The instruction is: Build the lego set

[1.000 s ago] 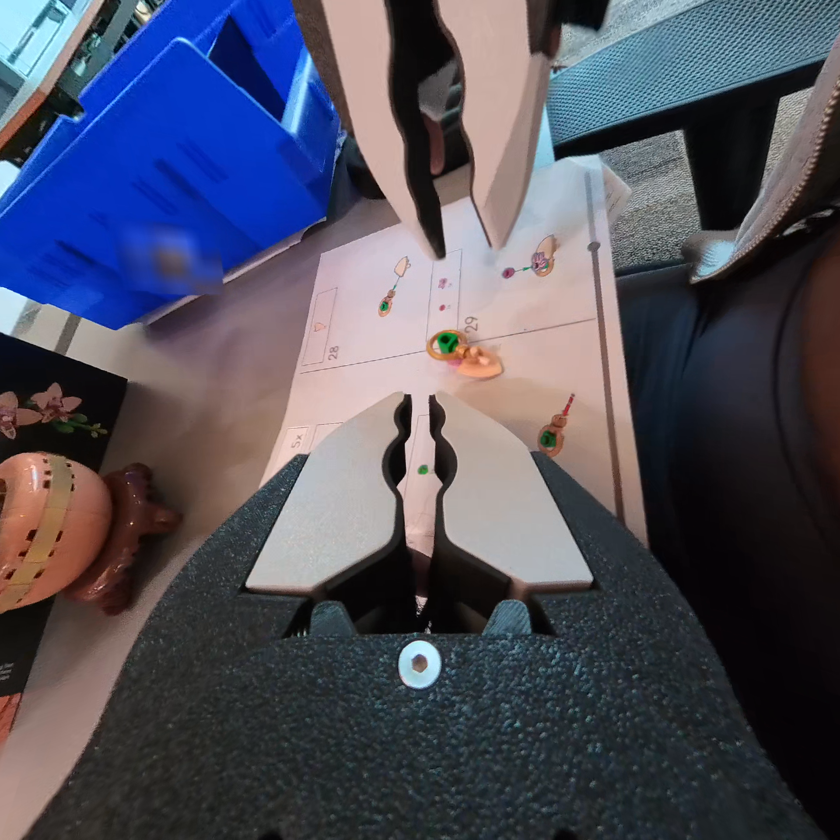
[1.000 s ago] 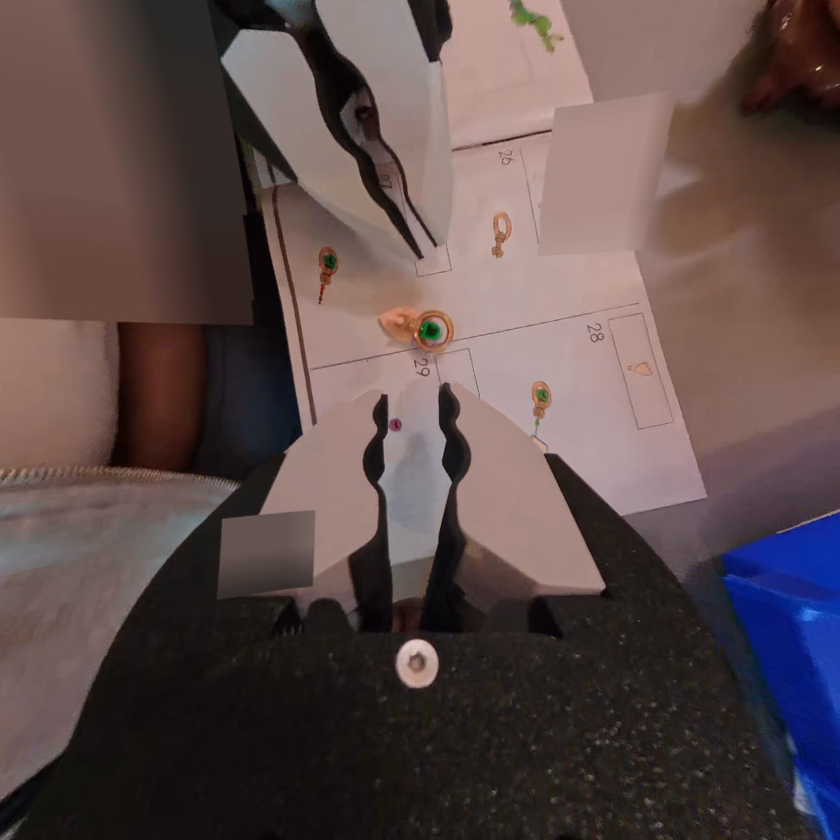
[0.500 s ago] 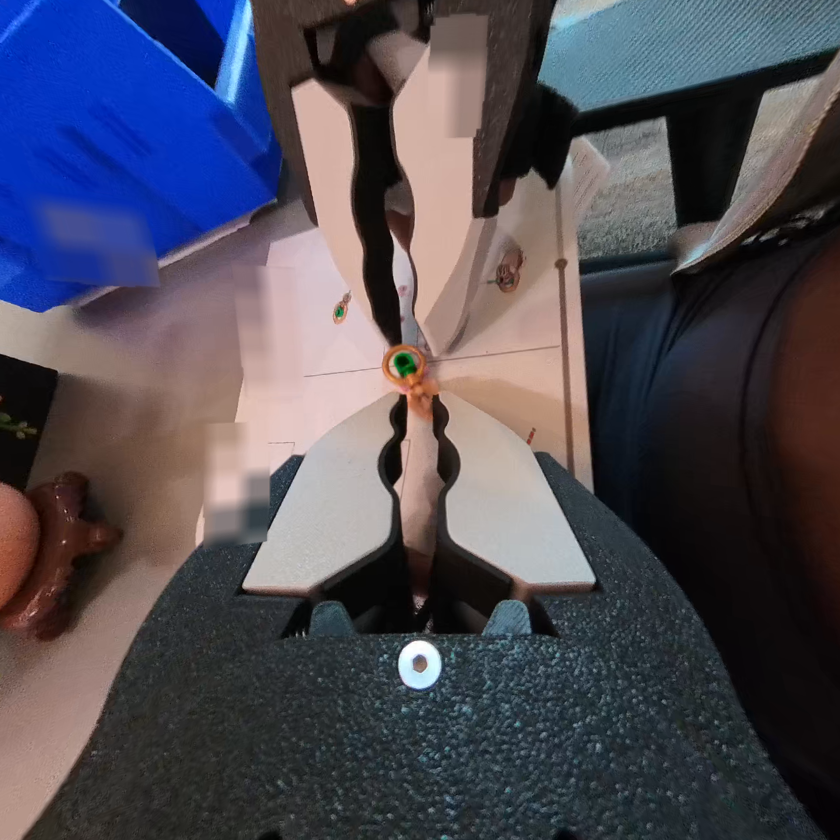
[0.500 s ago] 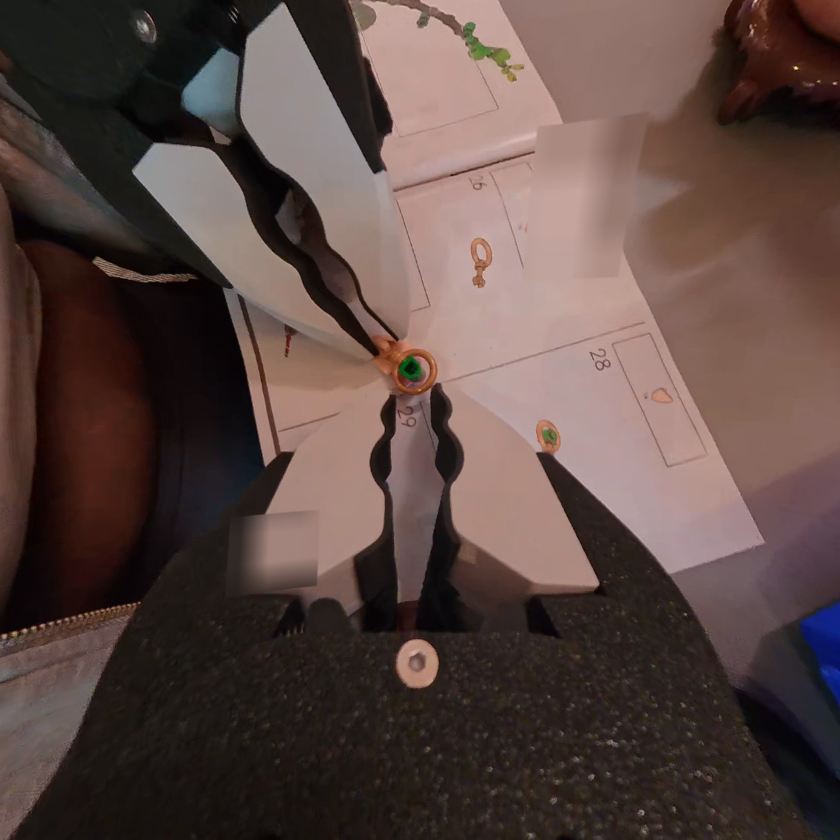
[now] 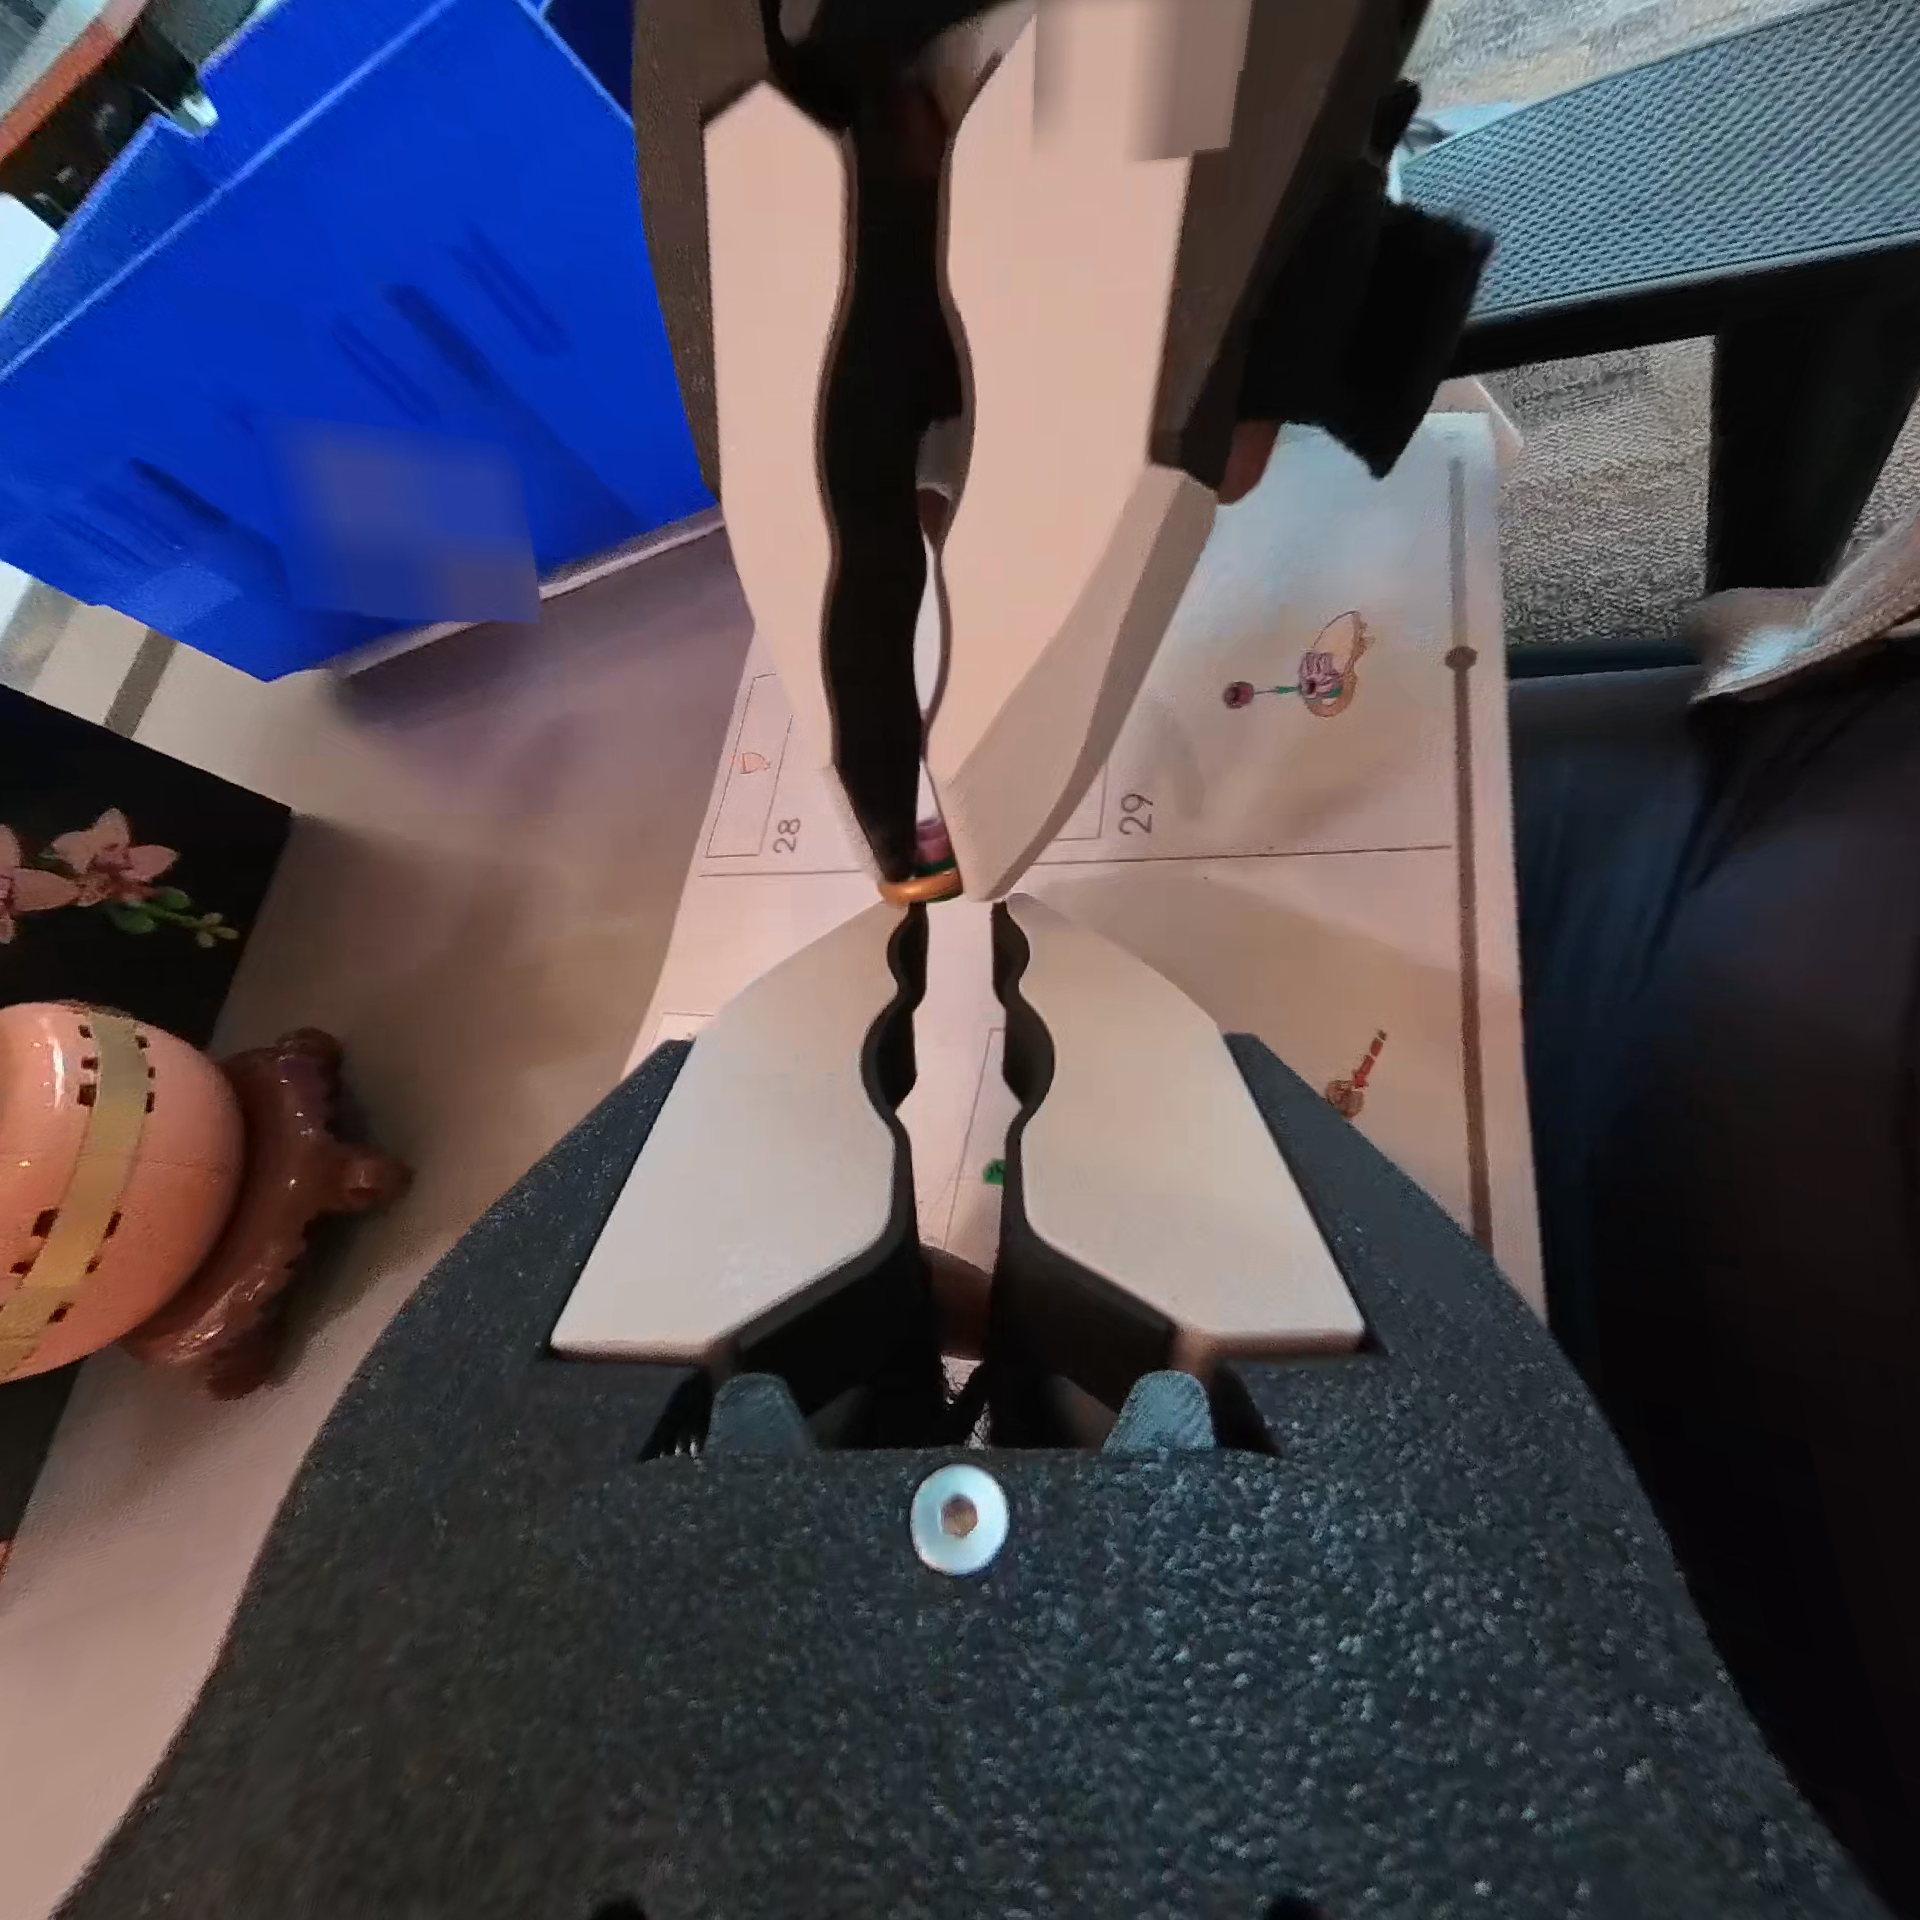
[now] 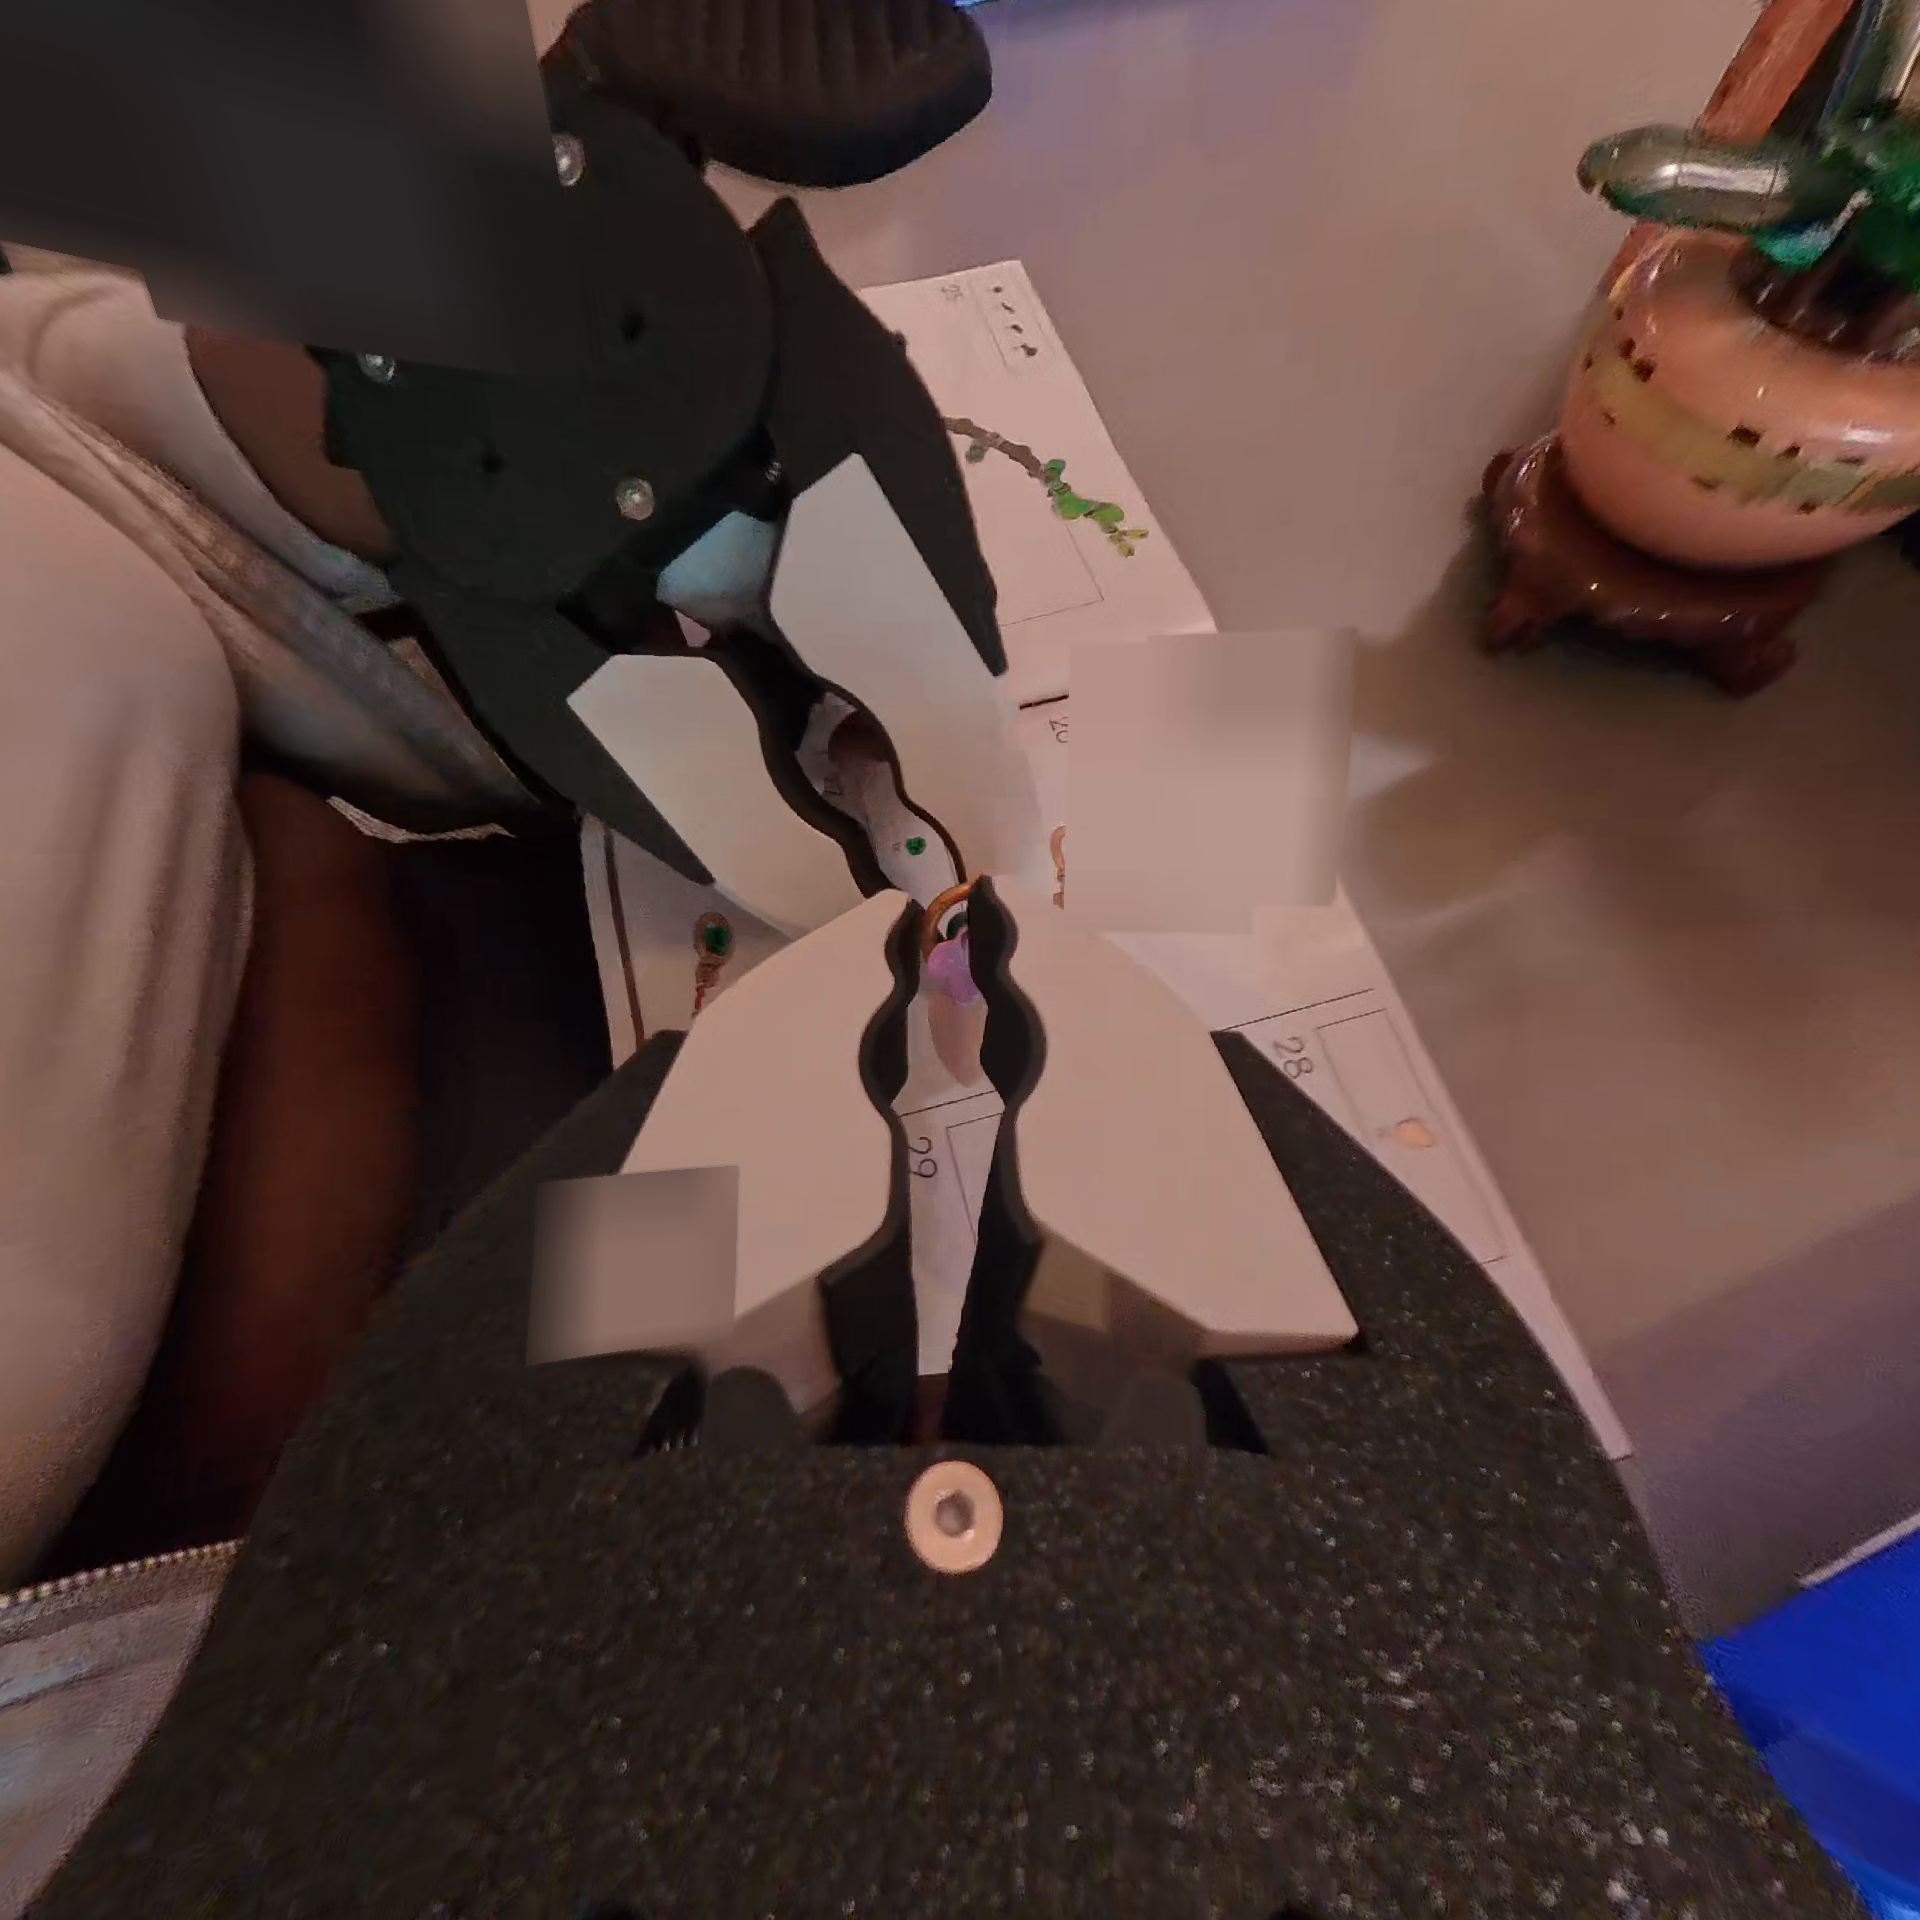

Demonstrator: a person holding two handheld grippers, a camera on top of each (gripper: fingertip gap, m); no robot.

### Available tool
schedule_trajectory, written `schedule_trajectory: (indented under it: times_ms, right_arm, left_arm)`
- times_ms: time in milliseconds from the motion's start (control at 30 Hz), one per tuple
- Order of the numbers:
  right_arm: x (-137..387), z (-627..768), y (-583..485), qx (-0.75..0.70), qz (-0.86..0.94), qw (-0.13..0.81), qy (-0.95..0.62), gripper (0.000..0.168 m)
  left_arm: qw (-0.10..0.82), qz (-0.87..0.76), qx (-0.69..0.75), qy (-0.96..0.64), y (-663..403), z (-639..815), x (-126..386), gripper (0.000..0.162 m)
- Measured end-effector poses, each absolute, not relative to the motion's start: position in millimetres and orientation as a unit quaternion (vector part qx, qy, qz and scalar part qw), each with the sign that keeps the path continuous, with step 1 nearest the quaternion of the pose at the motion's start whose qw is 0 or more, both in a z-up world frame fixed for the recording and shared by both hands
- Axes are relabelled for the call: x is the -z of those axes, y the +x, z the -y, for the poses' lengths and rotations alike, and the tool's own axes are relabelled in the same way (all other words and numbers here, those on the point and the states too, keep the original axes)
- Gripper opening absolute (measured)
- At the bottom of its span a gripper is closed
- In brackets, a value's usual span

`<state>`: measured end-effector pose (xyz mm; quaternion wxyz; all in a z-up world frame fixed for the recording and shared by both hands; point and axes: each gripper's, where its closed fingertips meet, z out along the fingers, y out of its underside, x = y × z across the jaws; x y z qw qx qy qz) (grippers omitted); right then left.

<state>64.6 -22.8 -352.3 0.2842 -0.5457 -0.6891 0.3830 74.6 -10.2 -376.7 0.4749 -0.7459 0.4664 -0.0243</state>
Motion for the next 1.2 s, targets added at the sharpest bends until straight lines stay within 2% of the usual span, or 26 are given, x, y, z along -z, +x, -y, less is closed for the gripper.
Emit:
schedule_trajectory:
  times_ms: [233, 367, 567, 733, 867, 933, 1200]
  right_arm:
    - [386.6, 31.2, 58.9, -0.318, 0.732, 0.26, -0.543, 0.008]
    - [388.8, 42.5, 55.2, -0.329, 0.739, 0.238, -0.538, 0.009]
    - [382.6, 19.8, 69.1, -0.311, 0.705, 0.257, -0.583, 0.009]
    - [393.0, 14.3, 70.3, -0.282, 0.701, 0.26, -0.602, 0.028]
    - [394.5, 16.0, 66.4, -0.295, 0.701, 0.258, -0.596, 0.024]
    - [394.9, 11.5, 66.1, -0.291, 0.701, 0.263, -0.595, 0.015]
    - [393.0, 11.9, 78.3, -0.288, 0.785, 0.237, -0.494, 0.014]
  left_arm:
    - [0.421, -0.472, -0.008, -0.774, 44.5, 20.4, 388.9, 0.012]
    - [0.412, -0.472, -0.017, -0.779, 30.6, 29.0, 384.9, 0.012]
    - [0.441, -0.484, -0.02, -0.756, 34.1, 27.8, 377.2, 0.012]
    - [0.422, -0.5, -0.014, -0.756, 40.9, 18.9, 388.7, 0.01]
    - [0.418, -0.503, -0.002, -0.757, 44.8, 19.6, 389.3, 0.01]
    - [0.419, -0.501, 0.009, -0.757, 48.4, 20.6, 389.0, 0.01]
    - [0.421, -0.507, 0.02, -0.752, 58.7, 23.1, 390.1, 0.011]
